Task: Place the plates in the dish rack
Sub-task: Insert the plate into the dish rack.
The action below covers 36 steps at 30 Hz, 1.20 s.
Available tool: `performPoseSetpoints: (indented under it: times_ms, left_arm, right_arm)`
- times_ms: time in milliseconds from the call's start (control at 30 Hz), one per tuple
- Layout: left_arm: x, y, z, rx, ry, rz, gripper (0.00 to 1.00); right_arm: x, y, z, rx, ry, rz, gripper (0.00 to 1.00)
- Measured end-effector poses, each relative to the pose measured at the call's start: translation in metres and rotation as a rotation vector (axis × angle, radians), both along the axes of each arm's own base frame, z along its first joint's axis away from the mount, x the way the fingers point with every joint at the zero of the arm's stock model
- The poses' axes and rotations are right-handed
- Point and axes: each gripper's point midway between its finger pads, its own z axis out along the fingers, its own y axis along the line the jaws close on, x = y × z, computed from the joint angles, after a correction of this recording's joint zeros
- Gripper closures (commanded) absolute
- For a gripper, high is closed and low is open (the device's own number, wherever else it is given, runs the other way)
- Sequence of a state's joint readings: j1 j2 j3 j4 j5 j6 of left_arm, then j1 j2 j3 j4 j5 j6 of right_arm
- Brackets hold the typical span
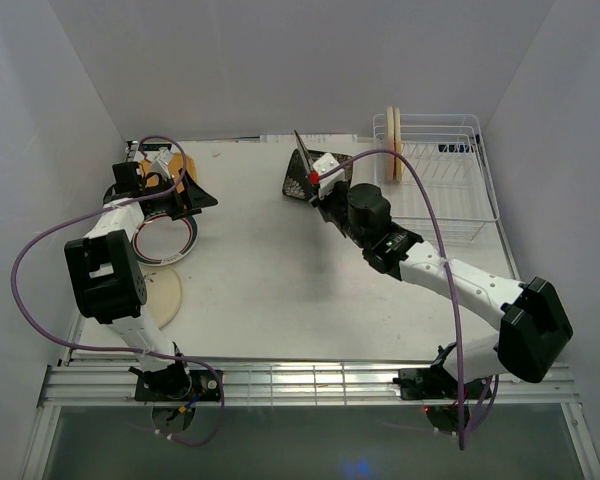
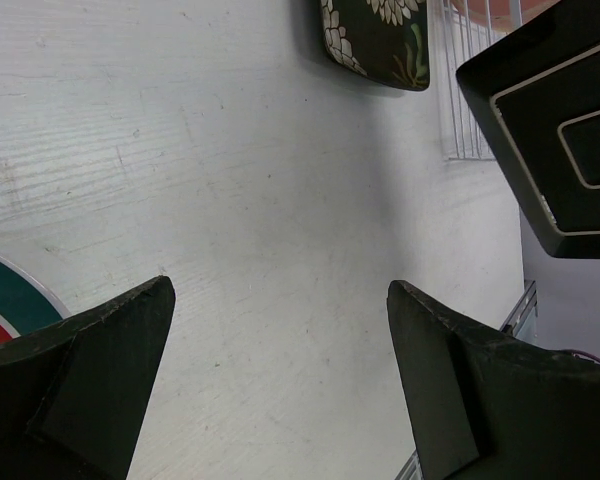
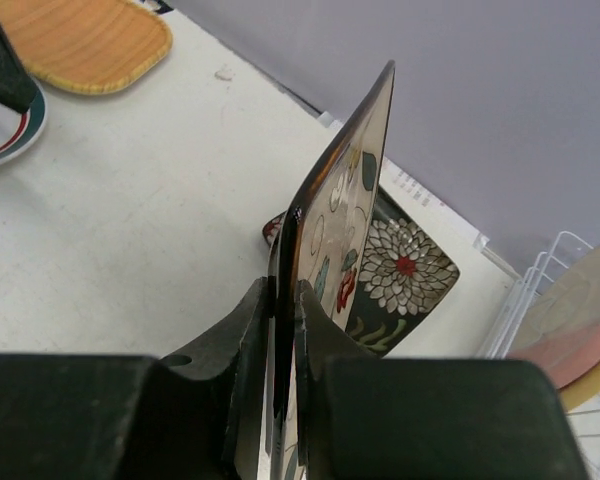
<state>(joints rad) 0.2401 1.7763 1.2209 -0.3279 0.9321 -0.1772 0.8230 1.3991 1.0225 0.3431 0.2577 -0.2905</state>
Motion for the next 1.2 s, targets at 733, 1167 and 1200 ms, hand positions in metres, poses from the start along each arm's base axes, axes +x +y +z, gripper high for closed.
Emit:
performPoseSetpoints:
  times_ms: [733, 1167, 1200]
  left_arm:
    - [0.0, 0.0, 0.0, 0.002, -0.015, 0.001, 0.02]
    - [-0.004, -0.003, 0.015, 0.014, -0.064, -0.004, 0.03]
    - [-0.004, -0.004, 0.015, 0.014, -0.065, -0.005, 0.02]
  right_arm:
    - [0.016, -0.118, 0.122, 0.158, -0.191, -0.285, 0.92]
    - [0.042, -0.182, 0.133, 0.183, -0.21, -0.415, 0.92]
    - [0.045, -0.188, 0.132, 0.185, -0.209, -0.424, 0.92]
